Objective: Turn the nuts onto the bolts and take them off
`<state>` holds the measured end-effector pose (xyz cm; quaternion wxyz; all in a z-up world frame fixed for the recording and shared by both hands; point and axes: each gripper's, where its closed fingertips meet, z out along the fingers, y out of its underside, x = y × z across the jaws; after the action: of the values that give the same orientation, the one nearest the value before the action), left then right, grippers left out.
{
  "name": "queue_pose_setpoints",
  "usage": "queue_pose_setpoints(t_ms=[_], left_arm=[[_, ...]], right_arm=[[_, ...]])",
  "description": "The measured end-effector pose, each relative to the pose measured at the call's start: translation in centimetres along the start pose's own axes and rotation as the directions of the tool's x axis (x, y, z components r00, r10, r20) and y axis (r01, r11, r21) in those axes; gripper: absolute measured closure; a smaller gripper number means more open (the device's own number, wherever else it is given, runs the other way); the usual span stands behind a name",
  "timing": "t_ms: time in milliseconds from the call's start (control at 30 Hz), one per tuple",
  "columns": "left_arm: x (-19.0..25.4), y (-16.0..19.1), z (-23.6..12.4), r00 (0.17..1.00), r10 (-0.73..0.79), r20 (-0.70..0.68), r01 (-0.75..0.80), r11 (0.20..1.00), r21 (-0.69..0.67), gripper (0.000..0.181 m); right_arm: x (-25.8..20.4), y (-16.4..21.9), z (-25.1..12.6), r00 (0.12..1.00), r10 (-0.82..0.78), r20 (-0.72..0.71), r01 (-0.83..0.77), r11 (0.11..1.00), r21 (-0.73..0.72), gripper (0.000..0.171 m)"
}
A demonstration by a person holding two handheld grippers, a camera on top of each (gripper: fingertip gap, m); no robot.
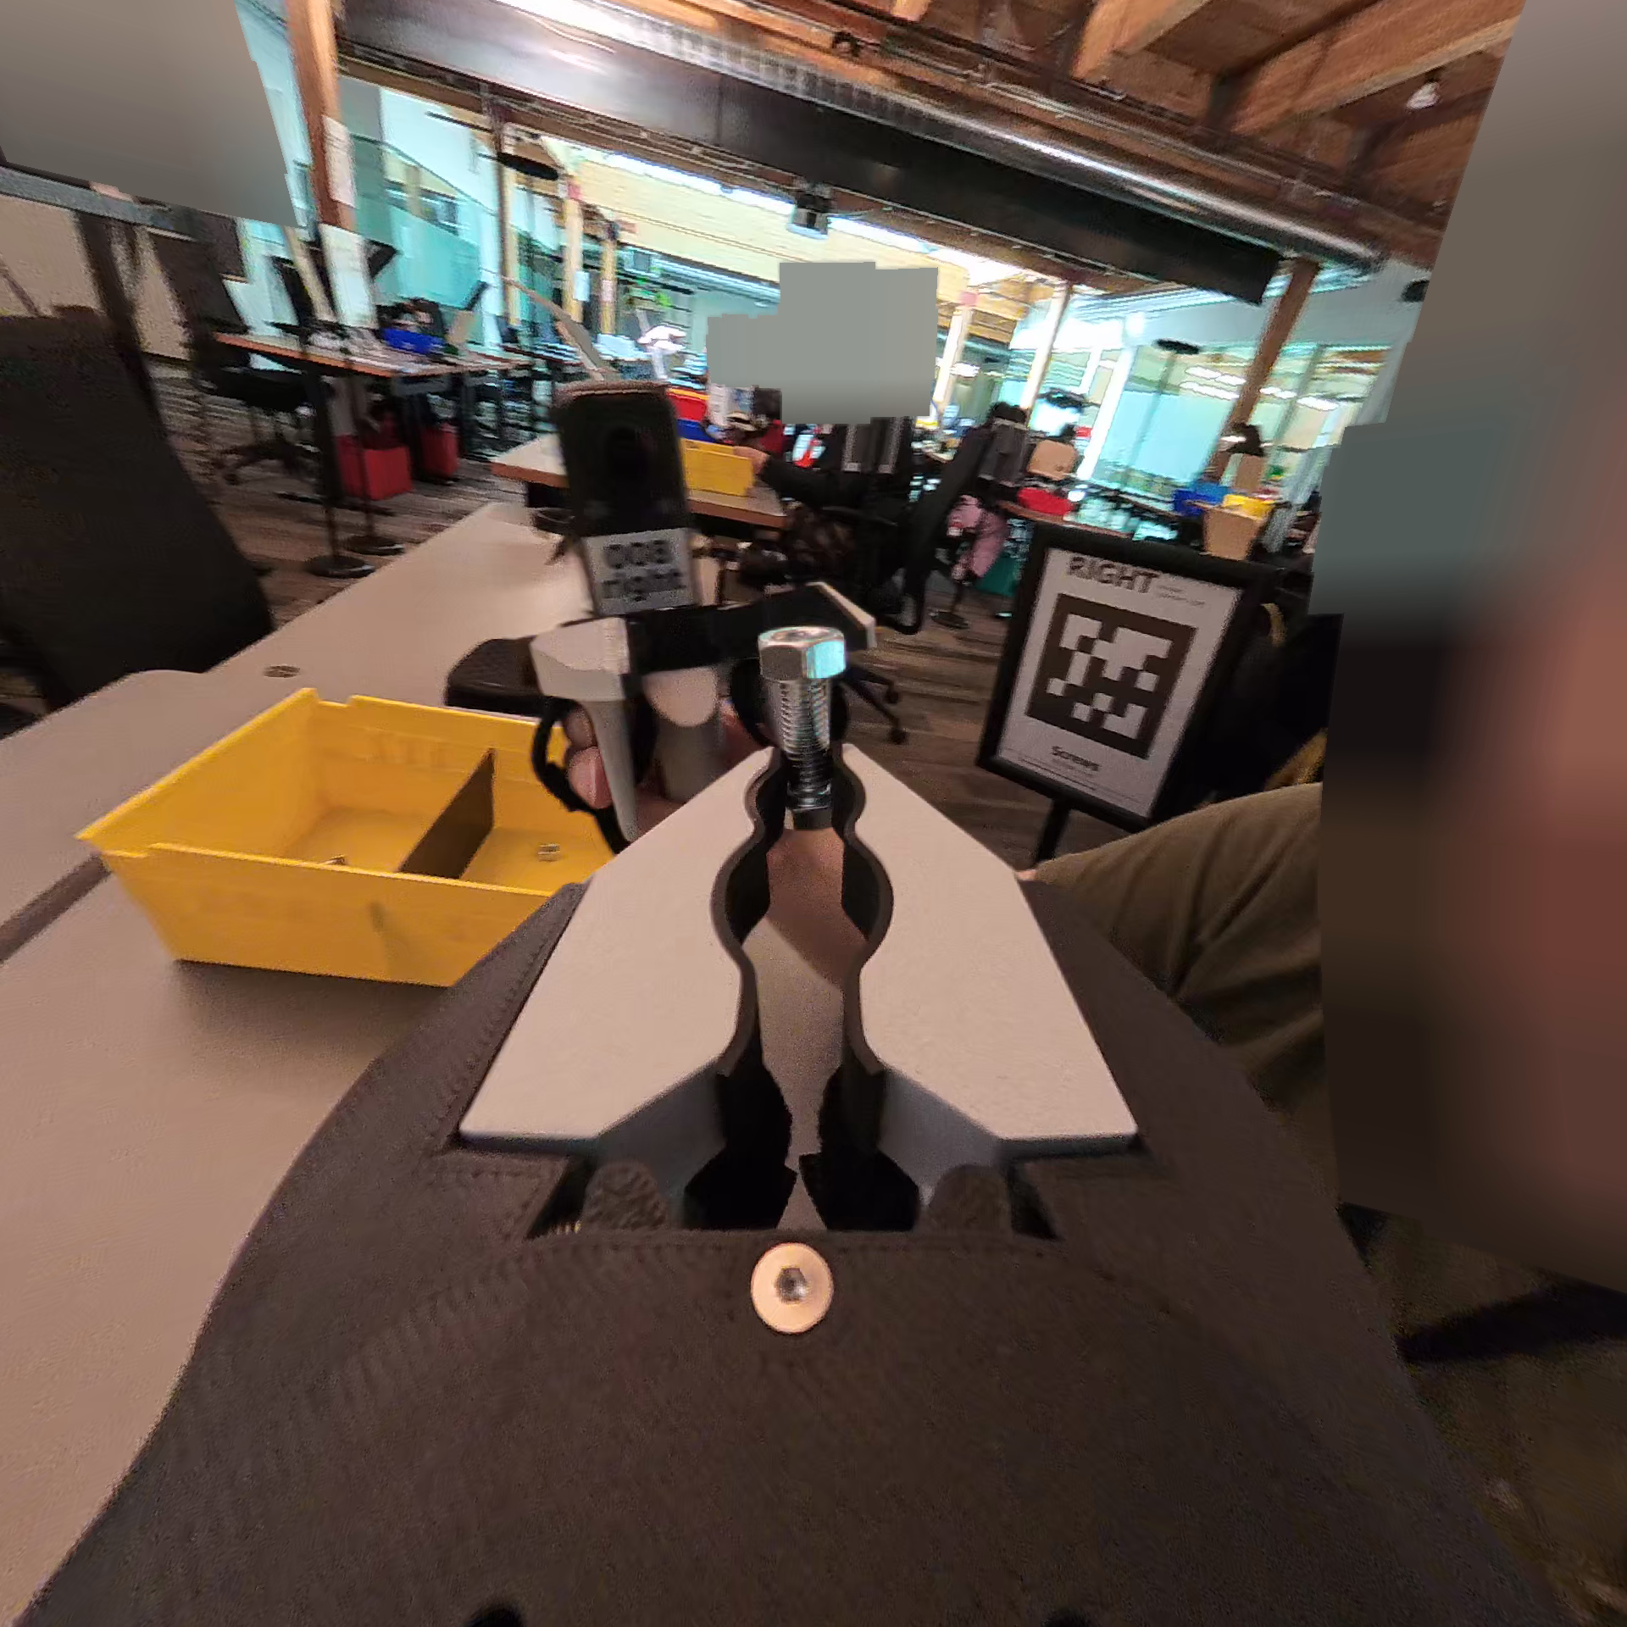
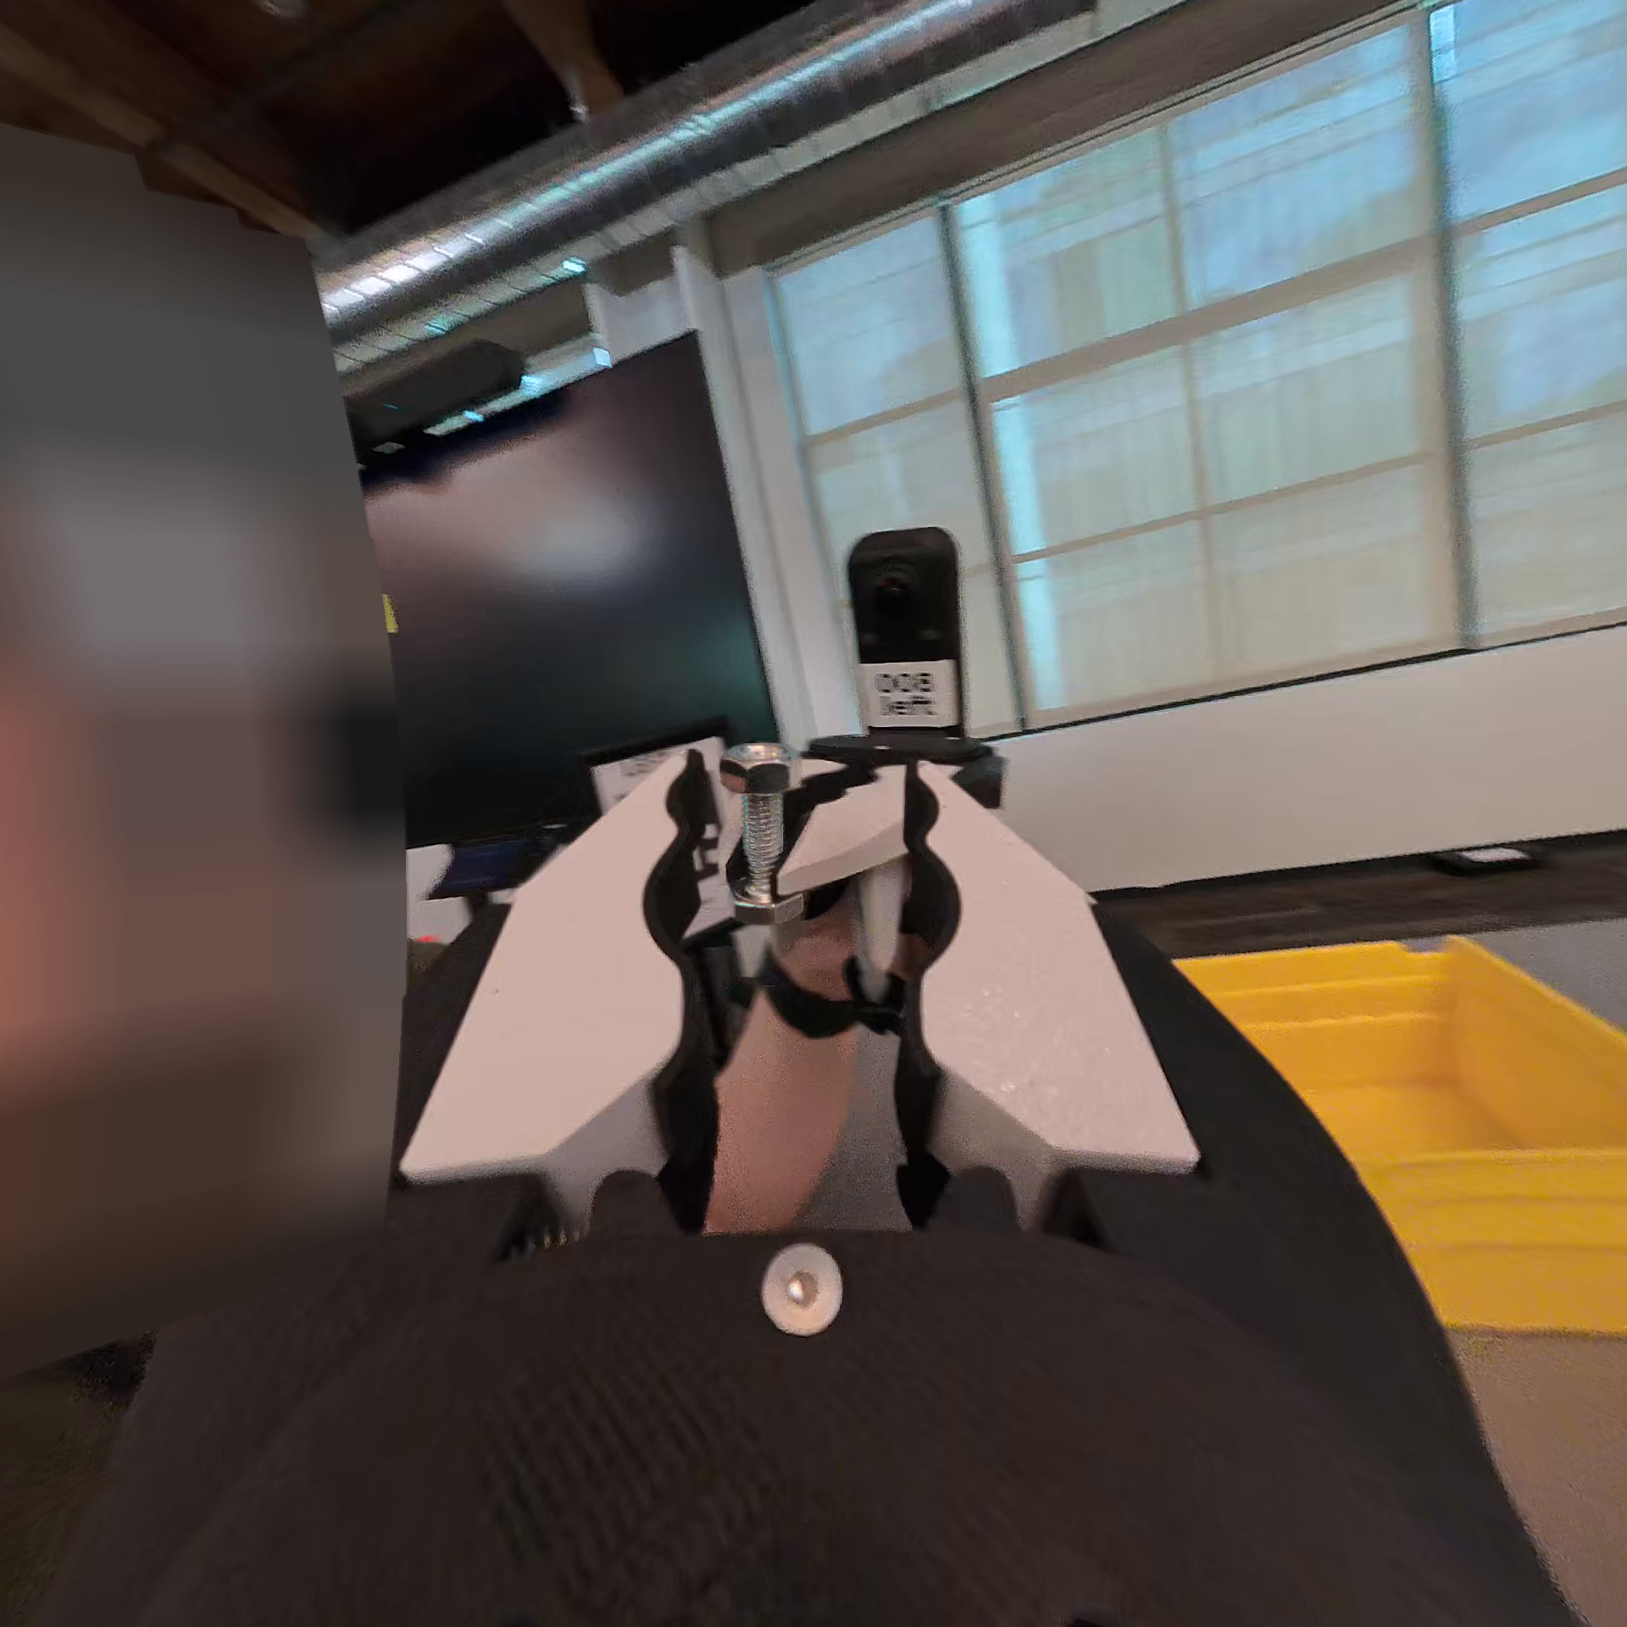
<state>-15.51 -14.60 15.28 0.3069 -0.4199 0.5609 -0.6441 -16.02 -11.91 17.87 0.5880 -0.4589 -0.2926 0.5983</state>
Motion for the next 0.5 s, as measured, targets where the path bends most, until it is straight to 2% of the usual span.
queue_pose_setpoints(t_ms=[33, 167, 233, 333, 500], left_arm=[[-0.5, -0.1, -0.1, 0.999, 0.016, 0.04, -0.016, 1.0, -0.001, 0.174], [-3.9, 0.3, -1.0, 0.949, 0.128, 0.289, -0.111, 0.991, -0.074, 0.174], [-5.2, 0.6, -1.4, 0.908, 0.182, 0.379, -0.144, 0.982, -0.126, 0.174], [-5.3, 0.6, -1.4, 0.893, 0.213, 0.396, -0.171, 0.975, -0.138, 0.174], [-4.7, 0.6, -1.1, 0.915, 0.181, 0.359, -0.148, 0.982, -0.119, 0.174]], right_arm=[[0.5, 0.0, 0.0, 0.998, -0.04, -0.055, 0.04, 0.999, -0.003, 0.128], [2.7, 0.2, 0.1, 0.93, -0.216, -0.298, 0.204, 0.976, -0.07, 0.13], [3.4, 0.1, -0.1, 0.893, -0.233, -0.384, 0.22, 0.972, -0.079, 0.132], [3.6, 0.2, -0.3, 0.885, -0.219, -0.41, 0.203, 0.976, -0.083, 0.154], [3.1, 0.4, -0.2, 0.924, -0.185, -0.336, 0.165, 0.983, -0.087, 0.154]])
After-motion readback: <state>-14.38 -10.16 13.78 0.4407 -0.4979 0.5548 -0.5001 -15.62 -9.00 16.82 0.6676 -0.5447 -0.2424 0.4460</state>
